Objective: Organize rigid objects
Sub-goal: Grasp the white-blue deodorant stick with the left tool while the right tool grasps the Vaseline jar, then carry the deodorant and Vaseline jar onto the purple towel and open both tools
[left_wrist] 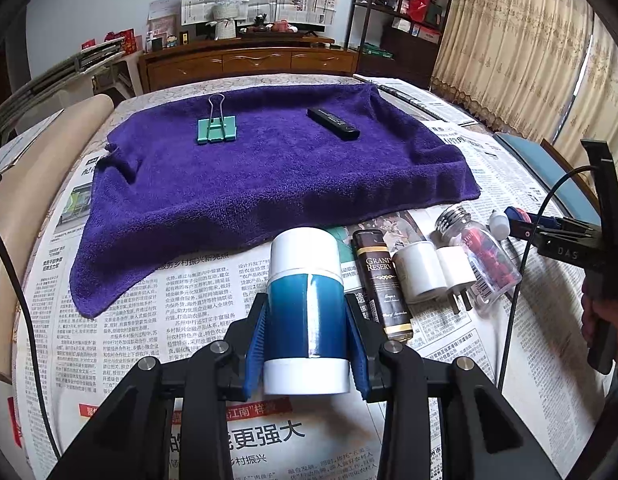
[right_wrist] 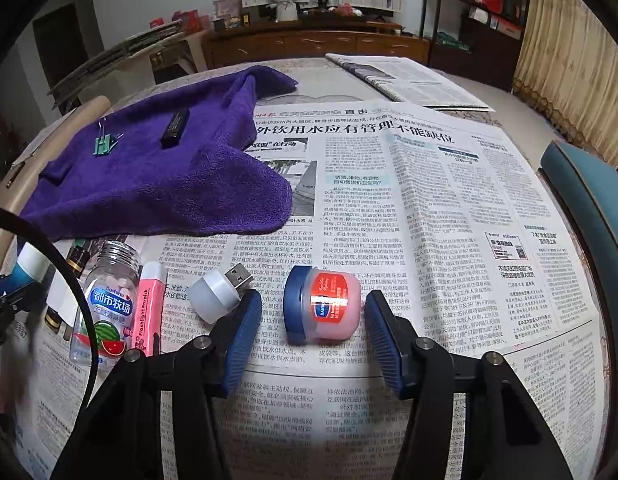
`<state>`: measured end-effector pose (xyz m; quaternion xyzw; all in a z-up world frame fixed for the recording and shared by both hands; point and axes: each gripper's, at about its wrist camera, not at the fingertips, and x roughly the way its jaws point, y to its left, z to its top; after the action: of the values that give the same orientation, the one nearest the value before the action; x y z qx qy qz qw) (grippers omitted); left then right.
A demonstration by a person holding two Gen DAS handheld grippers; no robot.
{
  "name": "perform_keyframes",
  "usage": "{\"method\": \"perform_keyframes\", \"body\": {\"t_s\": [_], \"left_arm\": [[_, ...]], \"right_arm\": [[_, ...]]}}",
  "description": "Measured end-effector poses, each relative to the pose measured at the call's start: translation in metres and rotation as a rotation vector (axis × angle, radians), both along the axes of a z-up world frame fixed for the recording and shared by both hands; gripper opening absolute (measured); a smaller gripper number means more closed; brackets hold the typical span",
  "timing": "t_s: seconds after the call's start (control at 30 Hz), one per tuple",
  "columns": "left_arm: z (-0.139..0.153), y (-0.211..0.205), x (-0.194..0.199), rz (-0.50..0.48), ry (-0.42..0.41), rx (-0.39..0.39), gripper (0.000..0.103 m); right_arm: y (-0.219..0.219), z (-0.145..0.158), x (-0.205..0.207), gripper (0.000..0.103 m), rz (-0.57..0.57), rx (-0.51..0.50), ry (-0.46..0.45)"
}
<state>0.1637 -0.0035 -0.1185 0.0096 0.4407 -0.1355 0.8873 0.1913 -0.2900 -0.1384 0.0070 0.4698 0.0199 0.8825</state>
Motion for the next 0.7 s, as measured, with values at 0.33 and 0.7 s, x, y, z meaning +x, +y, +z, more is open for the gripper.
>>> {"method": "perform_keyframes", "body": {"t_s": [0.33,0.7], "left_arm": [[0.0,-0.001,-0.002,0.009,-0.005,0.013,0.034],[0.022,0.017,0.001,0.049,-0.049,-0.008,0.034]], "right_arm": [[0.002,0.004,-0.002,0.036,0.011,0.023,-0.017],[-0.001,0.031,-0.009,0.036,0.019,0.066,-0.072]]}}
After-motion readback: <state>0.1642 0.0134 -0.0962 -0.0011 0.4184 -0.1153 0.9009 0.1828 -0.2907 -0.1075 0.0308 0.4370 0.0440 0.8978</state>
